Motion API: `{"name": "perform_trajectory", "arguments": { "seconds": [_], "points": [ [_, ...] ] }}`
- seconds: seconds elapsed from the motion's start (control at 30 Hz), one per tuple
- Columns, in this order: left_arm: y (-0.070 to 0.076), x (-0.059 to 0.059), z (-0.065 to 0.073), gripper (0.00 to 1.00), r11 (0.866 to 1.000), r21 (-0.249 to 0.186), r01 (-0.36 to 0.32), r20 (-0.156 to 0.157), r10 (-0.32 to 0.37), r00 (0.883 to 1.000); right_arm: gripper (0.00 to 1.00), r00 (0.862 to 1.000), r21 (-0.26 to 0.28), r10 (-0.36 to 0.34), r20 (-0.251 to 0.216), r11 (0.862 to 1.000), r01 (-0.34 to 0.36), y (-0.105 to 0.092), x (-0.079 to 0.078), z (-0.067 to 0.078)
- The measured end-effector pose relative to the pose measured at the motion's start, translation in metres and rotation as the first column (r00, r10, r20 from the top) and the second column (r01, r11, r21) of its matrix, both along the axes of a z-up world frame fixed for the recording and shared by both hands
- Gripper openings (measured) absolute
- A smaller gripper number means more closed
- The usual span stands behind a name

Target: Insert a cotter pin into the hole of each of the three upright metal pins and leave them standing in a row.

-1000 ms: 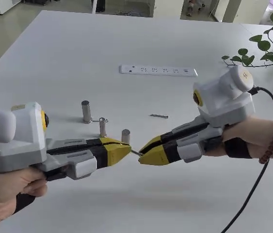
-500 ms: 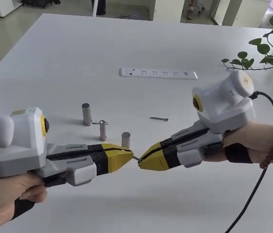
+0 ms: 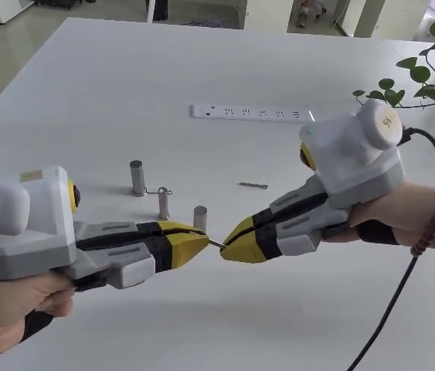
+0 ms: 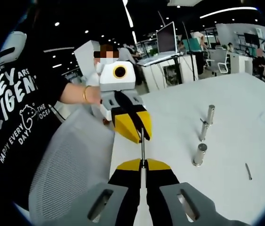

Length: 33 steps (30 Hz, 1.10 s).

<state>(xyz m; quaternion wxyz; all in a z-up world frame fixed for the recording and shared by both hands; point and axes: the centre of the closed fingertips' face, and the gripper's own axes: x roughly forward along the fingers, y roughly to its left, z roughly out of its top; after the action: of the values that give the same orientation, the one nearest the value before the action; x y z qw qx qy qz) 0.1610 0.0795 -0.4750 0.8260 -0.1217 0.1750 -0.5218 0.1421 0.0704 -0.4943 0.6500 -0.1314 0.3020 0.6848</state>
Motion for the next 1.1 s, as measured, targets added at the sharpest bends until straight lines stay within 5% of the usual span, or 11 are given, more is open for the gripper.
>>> {"name": "perform_trajectory", "arguments": {
  "seconds": [0.2,0.37,0.43,0.53,0.8,1.1],
  "points": [
    [0.004,0.005,-0.010,0.15,0.996,0.086,-0.038,0.044,0.034,0.998,0.00,0.998,-0.055,-0.026,0.055,0.998,0.029,-0.006,0.014,-0.008],
    [0.014,0.018,-0.015,0.21,0.982,0.152,-0.114,0.124,0.095,0.988,0.00,0.992,-0.127,-0.031,0.123,0.991,0.047,-0.015,0.029,-0.019],
    [0.015,0.020,-0.017,0.20,0.979,0.159,-0.125,0.111,0.108,0.988,0.00,0.991,-0.134,-0.026,0.129,0.990,0.043,-0.016,0.031,-0.020],
    [0.020,0.025,-0.026,0.22,0.960,0.239,-0.145,0.155,0.110,0.982,0.00,0.989,-0.150,-0.022,0.143,0.988,0.043,-0.017,0.036,-0.023],
    [0.021,0.042,-0.048,0.24,0.929,0.312,-0.198,0.159,0.154,0.975,0.00,0.967,-0.252,0.030,0.252,0.967,0.036,-0.022,0.055,-0.037],
    [0.023,0.067,-0.064,0.26,0.900,0.344,-0.268,0.162,0.224,0.961,0.00,0.957,-0.313,0.060,0.285,0.949,0.033,-0.031,0.070,-0.054]
  ]
}}
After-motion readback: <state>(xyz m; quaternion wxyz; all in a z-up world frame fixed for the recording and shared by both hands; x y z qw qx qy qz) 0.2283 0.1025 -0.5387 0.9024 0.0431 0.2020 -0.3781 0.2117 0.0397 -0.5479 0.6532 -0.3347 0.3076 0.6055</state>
